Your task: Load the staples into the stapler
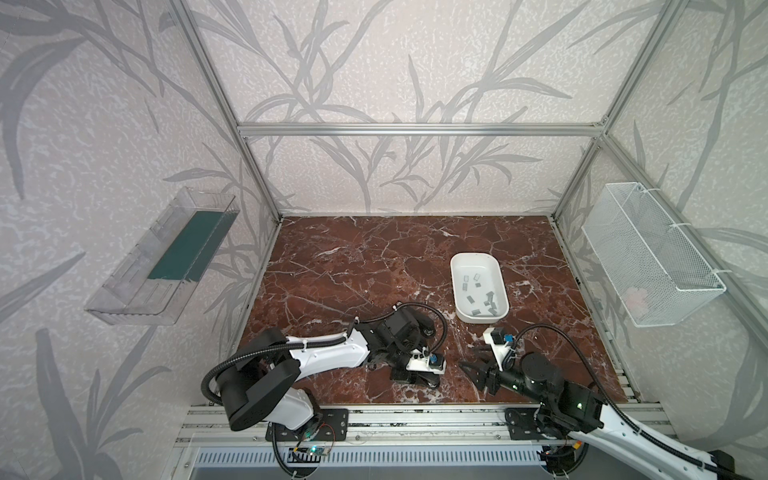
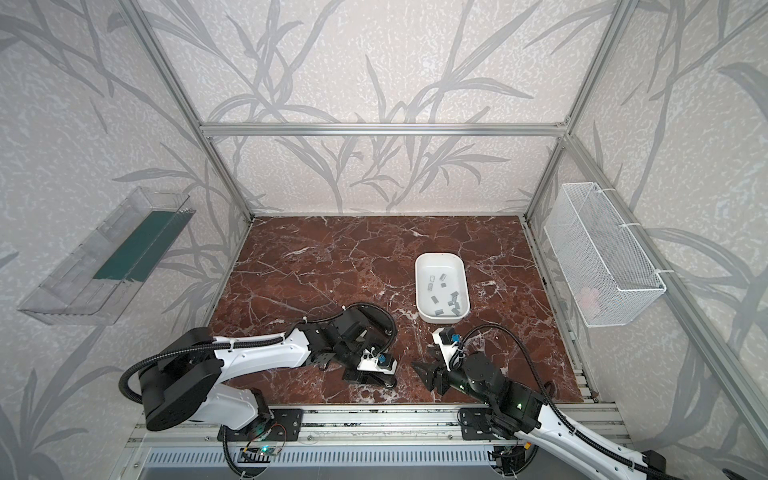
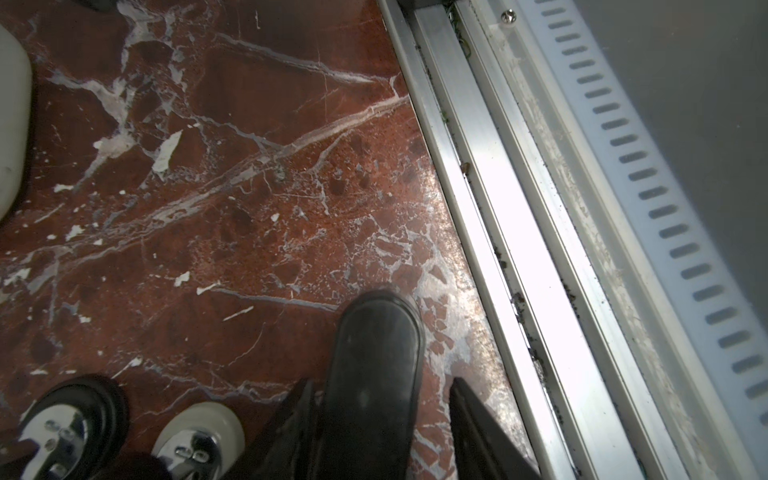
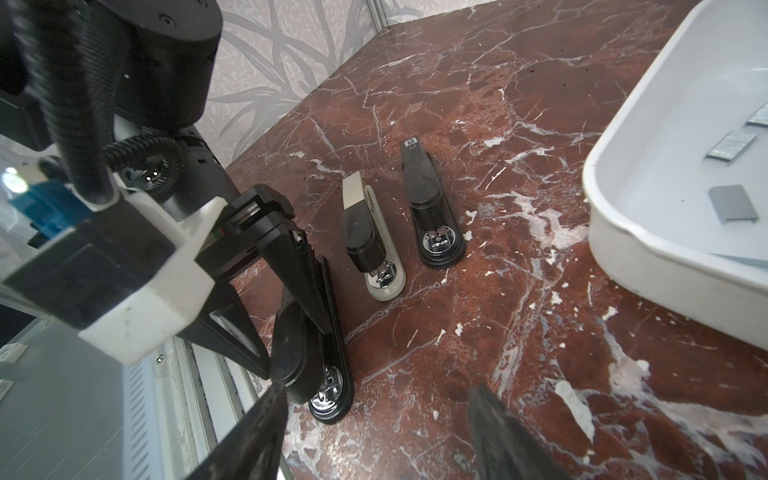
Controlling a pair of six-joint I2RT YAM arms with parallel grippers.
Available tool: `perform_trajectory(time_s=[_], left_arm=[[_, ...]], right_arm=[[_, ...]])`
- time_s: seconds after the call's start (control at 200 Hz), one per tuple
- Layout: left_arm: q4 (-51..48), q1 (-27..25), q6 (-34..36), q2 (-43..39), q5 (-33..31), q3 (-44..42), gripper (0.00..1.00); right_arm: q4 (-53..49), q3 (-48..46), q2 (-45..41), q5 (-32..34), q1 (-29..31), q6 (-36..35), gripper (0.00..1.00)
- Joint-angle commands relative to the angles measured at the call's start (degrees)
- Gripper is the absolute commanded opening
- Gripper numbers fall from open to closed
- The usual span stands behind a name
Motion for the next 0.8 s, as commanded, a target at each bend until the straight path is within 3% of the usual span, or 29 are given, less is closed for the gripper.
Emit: perform_trajectory(time_s=[0.0, 0.155, 0.34, 0.495, 0.635, 0.72, 0.795], left_arm=[[-1.08, -0.12, 3.64, 1.09, 1.71, 2.15, 0.49], [-1.40, -0.10, 4.79, 1.42, 2.39, 2.54, 0.32], [-1.67, 0.49, 5.86, 1.57, 3.41, 2.74, 0.00], [0.07, 3.19, 4.92, -1.87, 6.92, 1.44, 0.00], [9.20, 7.76, 0.00, -10.90, 12.78, -4.33, 0.00], [19.52, 9.05, -5.30, -16.60, 11.39, -10.07, 0.00], [19.80, 9.71, -6.01, -19.29, 11.36, -11.11, 0.00]], right_arm=[[1.88, -0.80, 0.41, -0.97, 0.31, -1.03, 0.69], [3.65, -1.46, 0.51, -1.07, 0.37, -2.11, 0.71], [6.71, -2.22, 0.59, -1.97, 0.37, -3.92, 0.72], [11.08, -3.73, -0.08, -5.23, 0.35, -6.35, 0.73], [13.73, -4.69, -0.98, -7.19, 0.37, -8.81, 0.72], [15.96, -4.85, -0.91, -9.90, 0.37, -9.82, 0.70], [18.71, -5.03, -0.73, -12.71, 0.37, -10.39, 0.68]])
